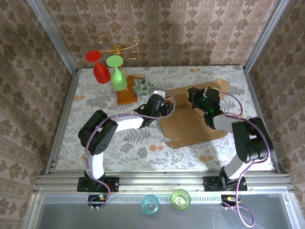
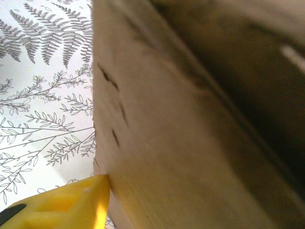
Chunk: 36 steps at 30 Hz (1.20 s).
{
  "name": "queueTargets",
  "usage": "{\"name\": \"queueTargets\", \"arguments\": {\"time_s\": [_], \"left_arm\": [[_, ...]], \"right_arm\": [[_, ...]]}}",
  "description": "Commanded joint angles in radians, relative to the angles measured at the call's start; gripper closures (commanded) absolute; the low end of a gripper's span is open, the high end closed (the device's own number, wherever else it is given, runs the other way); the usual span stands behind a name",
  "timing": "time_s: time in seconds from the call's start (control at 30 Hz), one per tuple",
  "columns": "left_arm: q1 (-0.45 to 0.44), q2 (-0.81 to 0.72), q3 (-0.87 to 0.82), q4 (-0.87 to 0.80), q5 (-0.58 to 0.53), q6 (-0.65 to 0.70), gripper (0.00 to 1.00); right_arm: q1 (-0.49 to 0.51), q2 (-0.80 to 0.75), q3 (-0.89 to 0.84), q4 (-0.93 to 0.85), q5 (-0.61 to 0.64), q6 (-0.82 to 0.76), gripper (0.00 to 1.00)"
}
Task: Fold the paper box
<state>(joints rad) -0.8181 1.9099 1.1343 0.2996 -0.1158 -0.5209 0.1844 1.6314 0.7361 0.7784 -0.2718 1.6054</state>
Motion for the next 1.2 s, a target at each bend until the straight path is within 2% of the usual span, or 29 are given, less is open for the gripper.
{"name": "queueTargets", "arguments": {"time_s": [0.0, 0.1, 0.2, 0.4, 0.5, 0.6, 0.73, 0.97, 1.07, 1.17], "left_arm": [[-0.016, 0.028, 0.037, -0.085, -0.056, -0.006, 0.44], [-0.018, 0.045, 0.06, -0.099, -0.06, -0.016, 0.44], [-0.017, 0.056, 0.068, -0.123, -0.085, -0.023, 0.49], [-0.01, 0.065, 0.052, -0.085, -0.082, -0.037, 0.66], [-0.01, 0.077, 0.073, -0.082, -0.075, -0.035, 0.71], [-0.012, 0.094, 0.11, -0.114, -0.092, -0.034, 0.71], [-0.011, 0.113, 0.139, -0.15, -0.124, -0.048, 0.62], [0.0, 0.137, 0.167, -0.173, -0.152, -0.066, 0.67], [0.0, 0.15, 0.199, -0.216, -0.172, -0.06, 0.72], [-0.001, 0.156, 0.219, -0.263, -0.209, -0.057, 0.86]], "right_arm": [[0.014, -0.014, 0.016, -0.082, 0.029, 0.018, 1.0], [0.018, -0.01, 0.014, -0.074, 0.029, 0.021, 1.0], [0.02, -0.01, 0.009, -0.072, 0.031, 0.022, 1.0], [0.023, -0.012, 0.009, -0.076, 0.032, 0.022, 1.0], [0.029, -0.013, 0.008, -0.082, 0.039, 0.024, 1.0], [0.043, -0.008, 0.006, -0.074, 0.05, 0.034, 1.0], [0.057, 0.001, 0.0, -0.062, 0.058, 0.041, 1.0], [0.059, 0.008, -0.007, -0.062, 0.056, 0.038, 1.0], [0.062, 0.008, -0.009, -0.062, 0.057, 0.039, 1.0], [0.063, 0.007, -0.003, -0.069, 0.059, 0.037, 1.0]]}}
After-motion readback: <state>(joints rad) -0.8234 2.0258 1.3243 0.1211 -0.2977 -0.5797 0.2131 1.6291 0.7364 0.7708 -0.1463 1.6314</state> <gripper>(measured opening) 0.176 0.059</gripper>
